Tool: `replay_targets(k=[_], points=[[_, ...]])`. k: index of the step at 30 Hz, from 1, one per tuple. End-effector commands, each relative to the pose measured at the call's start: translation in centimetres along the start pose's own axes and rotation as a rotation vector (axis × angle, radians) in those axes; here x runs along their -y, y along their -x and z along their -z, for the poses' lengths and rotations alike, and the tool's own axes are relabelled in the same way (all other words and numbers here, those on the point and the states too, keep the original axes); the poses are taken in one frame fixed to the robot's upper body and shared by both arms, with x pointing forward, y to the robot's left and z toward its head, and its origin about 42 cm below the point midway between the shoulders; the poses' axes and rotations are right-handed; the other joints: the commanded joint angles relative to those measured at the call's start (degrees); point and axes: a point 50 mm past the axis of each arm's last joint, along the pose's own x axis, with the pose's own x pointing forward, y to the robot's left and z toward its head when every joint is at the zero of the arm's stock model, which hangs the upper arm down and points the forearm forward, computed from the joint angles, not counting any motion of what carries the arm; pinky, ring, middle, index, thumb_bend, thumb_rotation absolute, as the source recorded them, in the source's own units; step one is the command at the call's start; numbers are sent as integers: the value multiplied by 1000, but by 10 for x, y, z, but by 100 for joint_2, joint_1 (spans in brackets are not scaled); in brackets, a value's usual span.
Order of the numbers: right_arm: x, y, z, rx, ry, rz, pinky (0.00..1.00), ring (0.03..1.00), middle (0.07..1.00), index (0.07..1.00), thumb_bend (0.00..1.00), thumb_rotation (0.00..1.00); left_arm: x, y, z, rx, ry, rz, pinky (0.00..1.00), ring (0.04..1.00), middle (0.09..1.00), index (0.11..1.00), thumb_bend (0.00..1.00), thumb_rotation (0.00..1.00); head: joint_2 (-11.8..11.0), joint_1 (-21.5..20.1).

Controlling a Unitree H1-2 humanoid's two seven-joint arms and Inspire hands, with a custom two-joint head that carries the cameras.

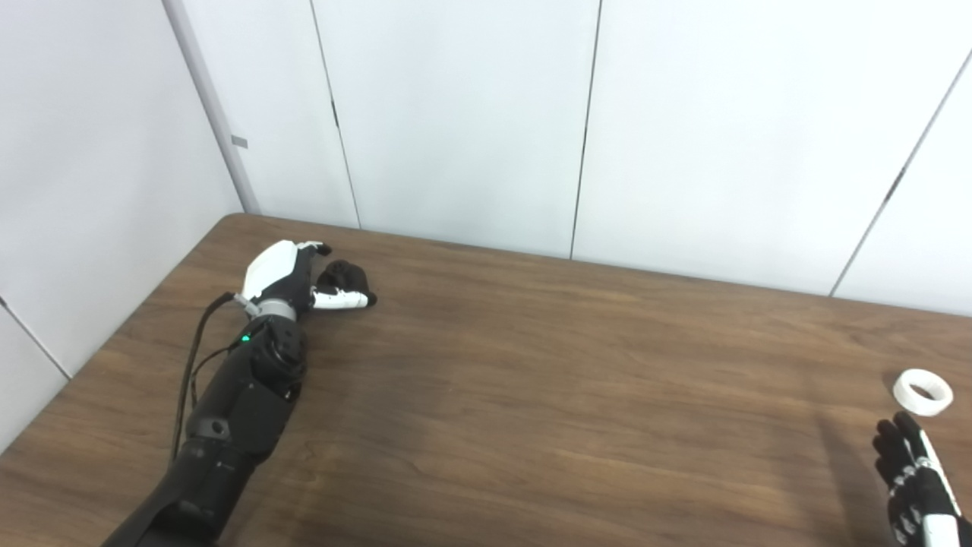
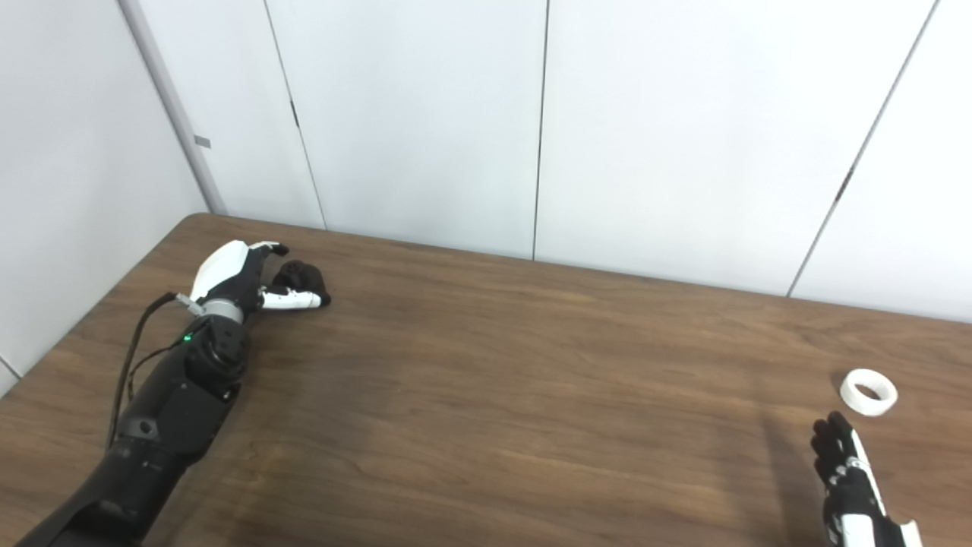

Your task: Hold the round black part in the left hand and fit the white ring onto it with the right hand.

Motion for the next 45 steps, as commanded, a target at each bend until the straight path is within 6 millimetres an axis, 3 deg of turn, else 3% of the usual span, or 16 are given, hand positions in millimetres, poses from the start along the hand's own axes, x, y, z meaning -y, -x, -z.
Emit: replay_targets(k=[1, 22, 40, 45], points=[[-4, 21, 22, -86, -26, 13, 1000, 979, 967, 968, 492, 1000, -32, -11, -16, 45, -16, -83, 1000, 1000, 948, 840, 953, 350, 3, 4], [-1, 24, 21, -96, -33, 15, 1000, 964, 954, 957, 489, 1000, -30, -10, -5, 2, -38, -98, 1000, 986, 927, 798, 921, 305, 72, 56], [2, 25, 23, -91, -22, 16, 981, 955, 948, 948, 509, 1000, -28, -9, -9, 2, -19, -100, 1000, 970, 899, 754, 897, 274, 101, 44], [3, 25, 24, -93, -25, 19, 988, 956, 944, 945, 517, 1000, -28, -11, -10, -9, -66, -86, 1000, 962, 887, 729, 878, 306, 107, 49]])
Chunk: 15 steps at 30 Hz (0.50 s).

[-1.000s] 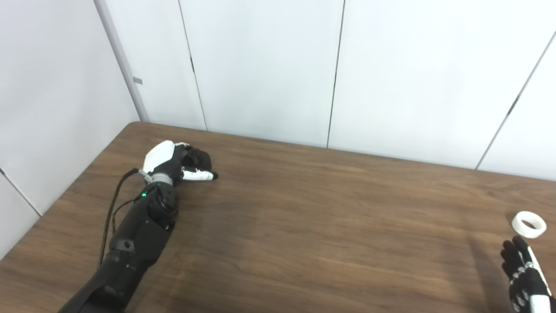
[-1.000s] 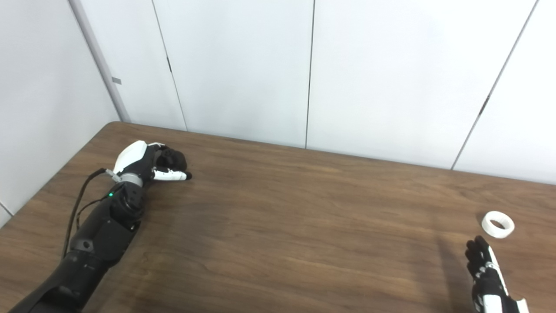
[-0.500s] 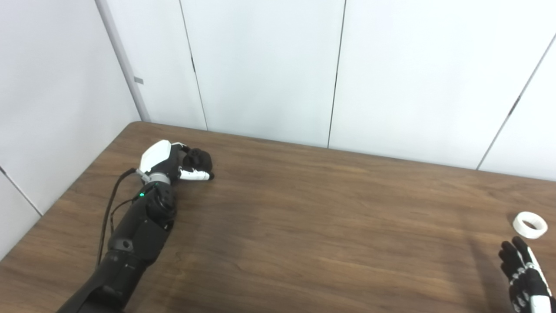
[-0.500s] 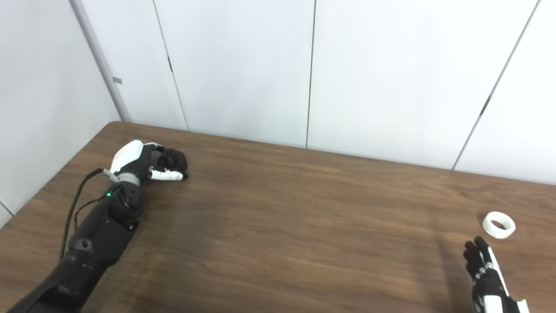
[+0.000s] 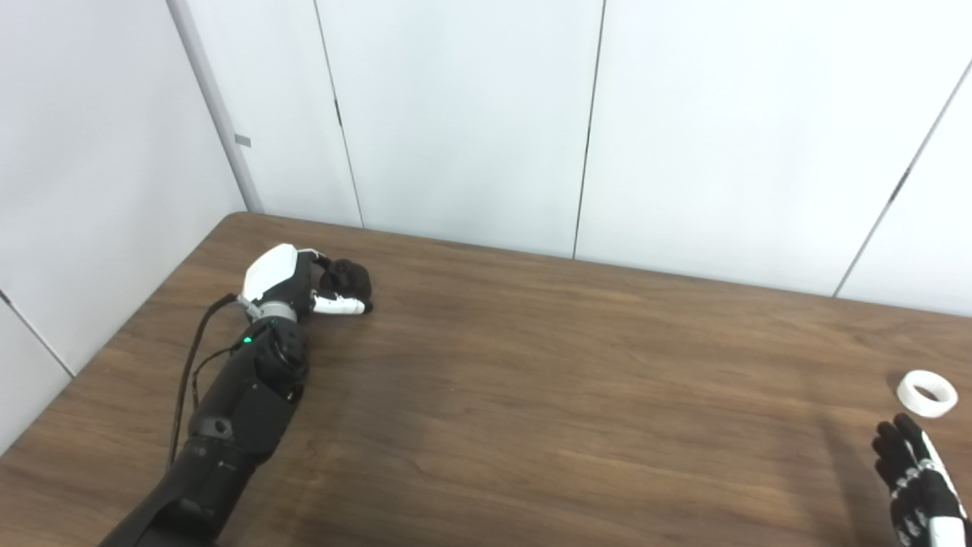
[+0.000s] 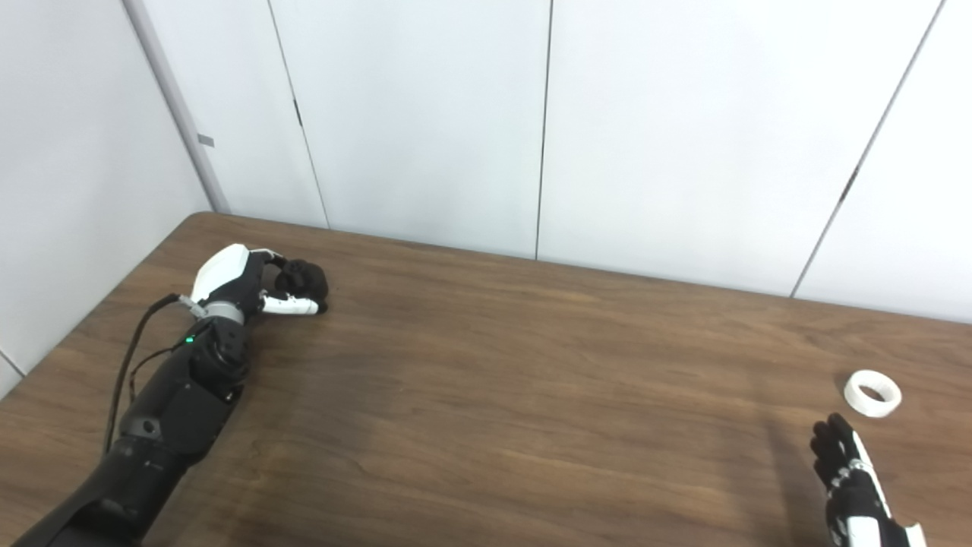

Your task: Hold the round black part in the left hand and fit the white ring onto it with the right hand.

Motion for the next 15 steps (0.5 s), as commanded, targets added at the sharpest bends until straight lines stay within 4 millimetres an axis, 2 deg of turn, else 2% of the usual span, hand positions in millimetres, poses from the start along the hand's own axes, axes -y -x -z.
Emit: replay_targets(k=[1, 3, 5, 6, 7, 8, 15], points=[[2, 24, 24, -90, -14, 16, 990, 956, 943, 943, 517, 1000, -30, -11, -14, 29, -37, -77, 1000, 961, 885, 723, 873, 314, 2, 5], [2, 24, 24, -87, -17, 14, 986, 955, 943, 943, 512, 1000, -30, -11, -14, 30, -29, -81, 1000, 956, 875, 702, 863, 309, 2, 5], [2, 24, 25, -89, -22, 14, 982, 954, 942, 943, 519, 1000, -30, -11, -14, 40, -8, -89, 1000, 944, 849, 641, 826, 243, 7, 12], [3, 24, 25, -91, -21, 15, 981, 952, 940, 942, 521, 1000, -30, -11, -13, 47, 6, -94, 1000, 939, 838, 593, 755, 185, 7, 12], [2, 24, 24, -91, -19, 16, 983, 951, 938, 940, 521, 1000, -30, -11, -13, 54, 18, -98, 1000, 935, 826, 530, 618, 113, 7, 12], [2, 24, 24, -92, -17, 17, 984, 951, 938, 940, 520, 1000, -30, -10, -13, 58, 27, -102, 1000, 932, 817, 503, 562, 80, 10, 13], [4, 25, 24, -98, -16, 14, 991, 951, 938, 944, 525, 1000, -29, -4, -15, 117, -40, -141, 1000, 878, 753, 484, 522, 46, 20, 27]])
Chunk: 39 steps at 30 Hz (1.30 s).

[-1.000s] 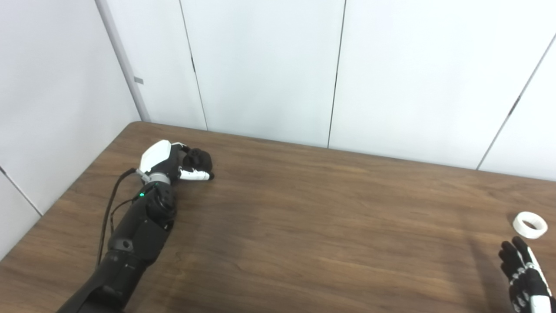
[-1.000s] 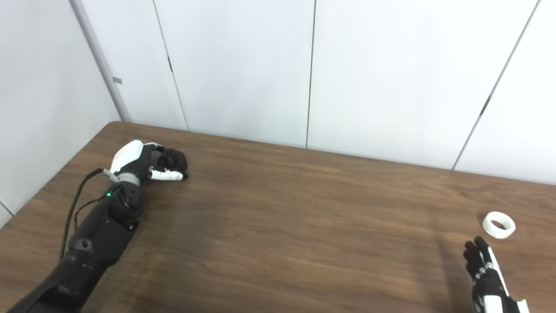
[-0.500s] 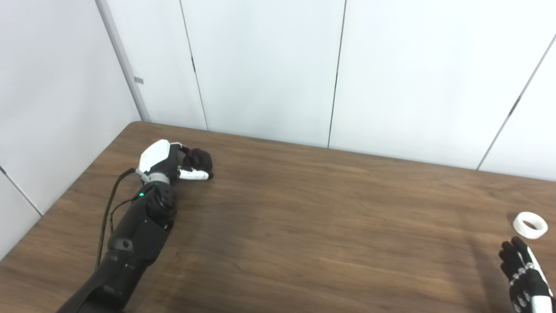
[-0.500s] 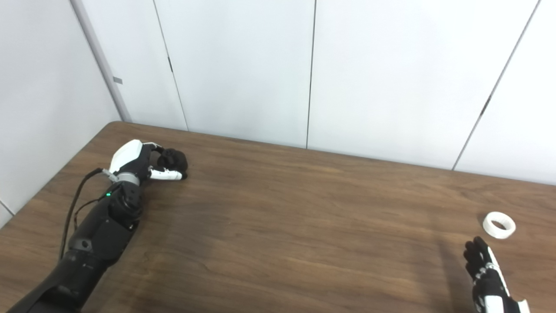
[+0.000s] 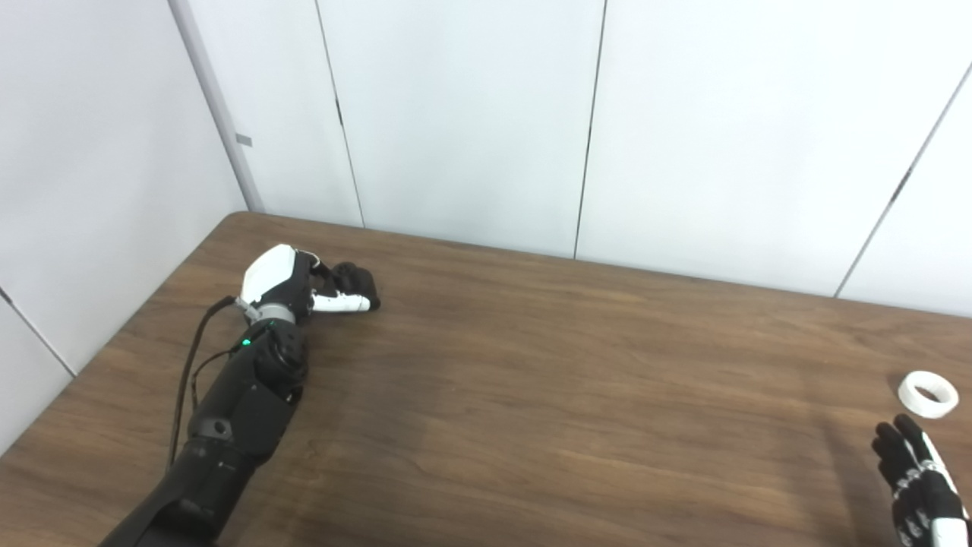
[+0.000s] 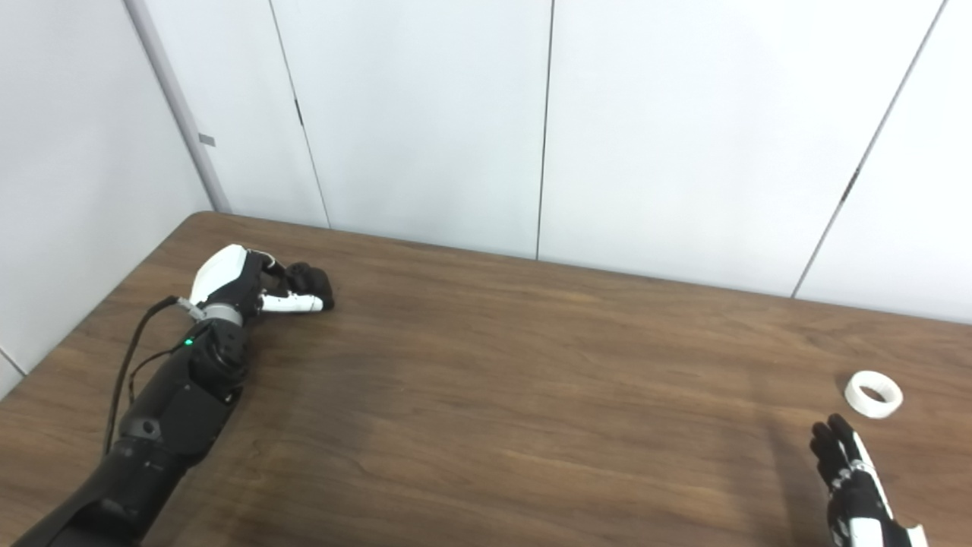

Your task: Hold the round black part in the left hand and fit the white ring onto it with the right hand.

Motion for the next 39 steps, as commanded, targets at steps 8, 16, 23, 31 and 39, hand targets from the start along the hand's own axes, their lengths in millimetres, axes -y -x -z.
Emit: replay_targets(k=[8, 16, 23, 31, 39], points=[[4, 24, 25, -92, -12, 14, 978, 951, 939, 940, 523, 1000, -30, -1, -24, 155, -150, -152, 1000, 887, 752, 484, 522, 47, 7, 15], [5, 24, 25, -95, -18, 12, 991, 956, 941, 945, 530, 1000, -31, 3, -28, 198, -202, -172, 1000, 881, 751, 483, 522, 47, 29, -17], [5, 24, 26, -96, -22, 17, 974, 946, 931, 932, 548, 977, -29, 19, -36, 249, -172, -167, 1000, 874, 748, 484, 522, 48, 42, -36], [2, 23, 26, -98, -9, 19, 953, 933, 922, 926, 558, 961, -20, 46, -55, 335, -102, -149, 1000, 874, 745, 484, 523, 49, 60, -114], [-1, 21, 25, -93, -5, 24, 928, 919, 910, 915, 563, 937, -17, 75, -78, 420, -74, -129, 1000, 881, 746, 484, 523, 50, 88, -211]])
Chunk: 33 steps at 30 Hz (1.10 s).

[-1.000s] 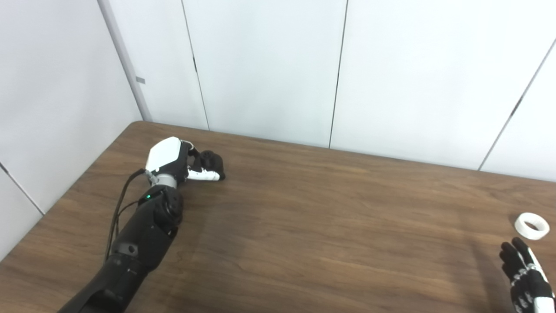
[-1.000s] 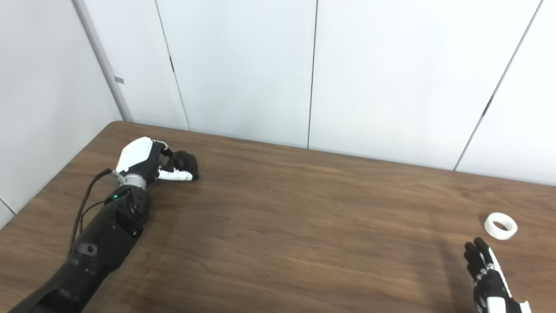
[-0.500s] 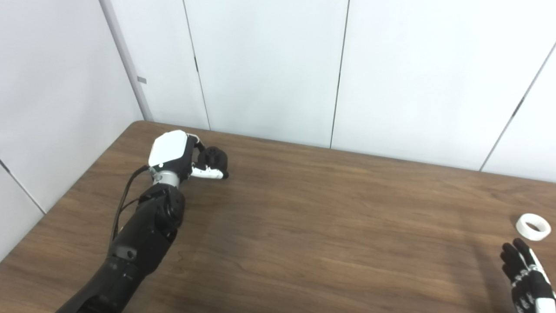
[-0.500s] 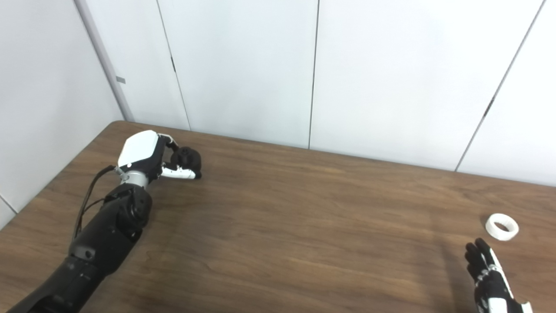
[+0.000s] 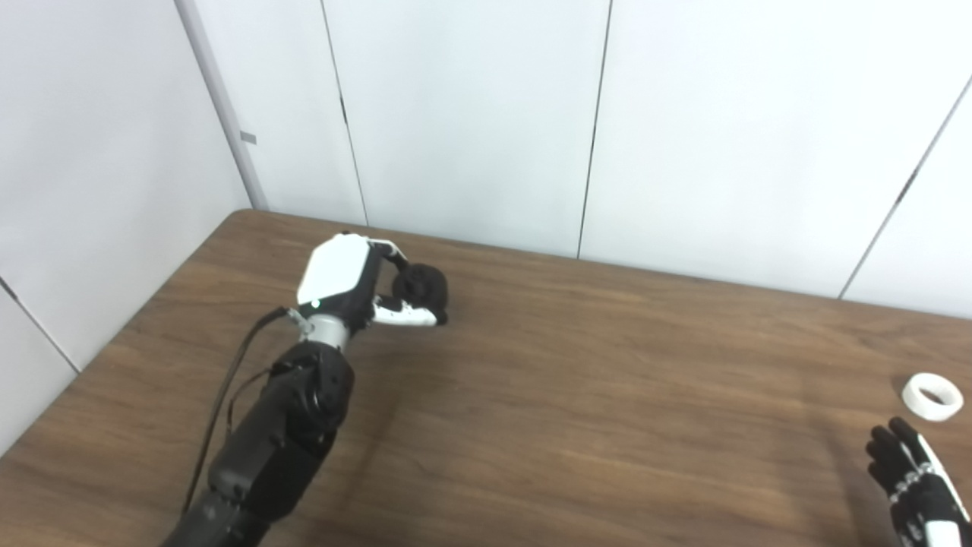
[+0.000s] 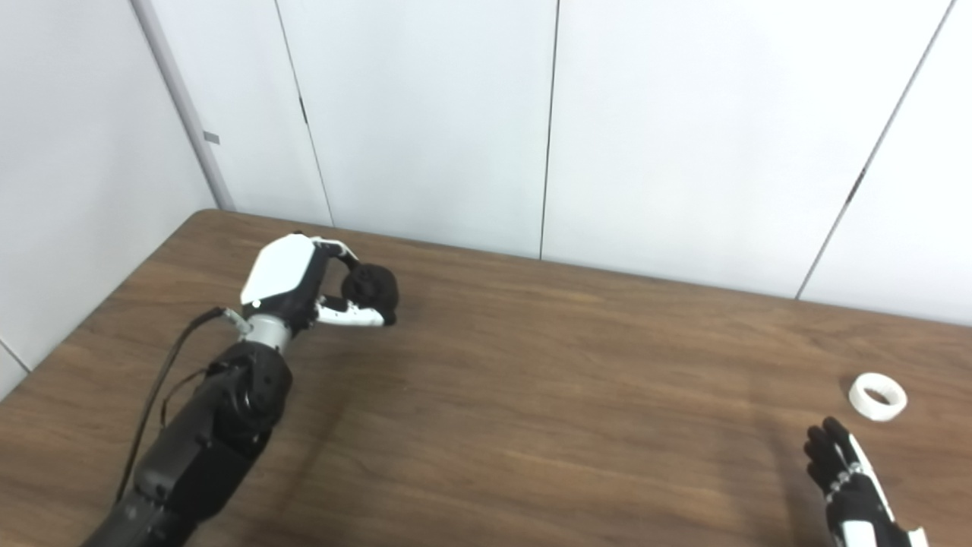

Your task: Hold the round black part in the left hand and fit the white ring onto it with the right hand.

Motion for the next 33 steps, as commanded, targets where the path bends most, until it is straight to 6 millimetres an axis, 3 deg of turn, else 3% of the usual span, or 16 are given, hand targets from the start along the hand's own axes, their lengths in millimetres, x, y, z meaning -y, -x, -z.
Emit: replay_targets(k=[1, 8, 17, 26, 33], points=[[-2, 21, 25, -92, -11, 25, 925, 918, 908, 914, 563, 935, -23, -4, -15, 65, -28, -74, 1000, 879, 746, 484, 523, 50, -3, -11], [-5, 18, 25, -89, -3, 23, 924, 904, 895, 901, 573, 928, -18, 19, -44, 172, -27, -36, 1000, 876, 762, 484, 524, 51, 78, -217], [-18, 14, 18, -80, 20, 38, 903, 898, 886, 894, 627, 903, 13, 55, -78, 303, -19, 41, 1000, 869, 759, 484, 524, 54, 245, -699], [-35, 11, 4, -72, 35, 38, 929, 919, 899, 906, 620, 922, 39, 81, -92, 370, 1, 106, 1000, 875, 764, 484, 524, 54, 446, -1205], [-49, 8, -7, -63, 44, 34, 946, 936, 914, 922, 556, 955, 52, 105, -98, 395, 9, 172, 1000, 884, 767, 484, 524, 55, 625, -1551]])
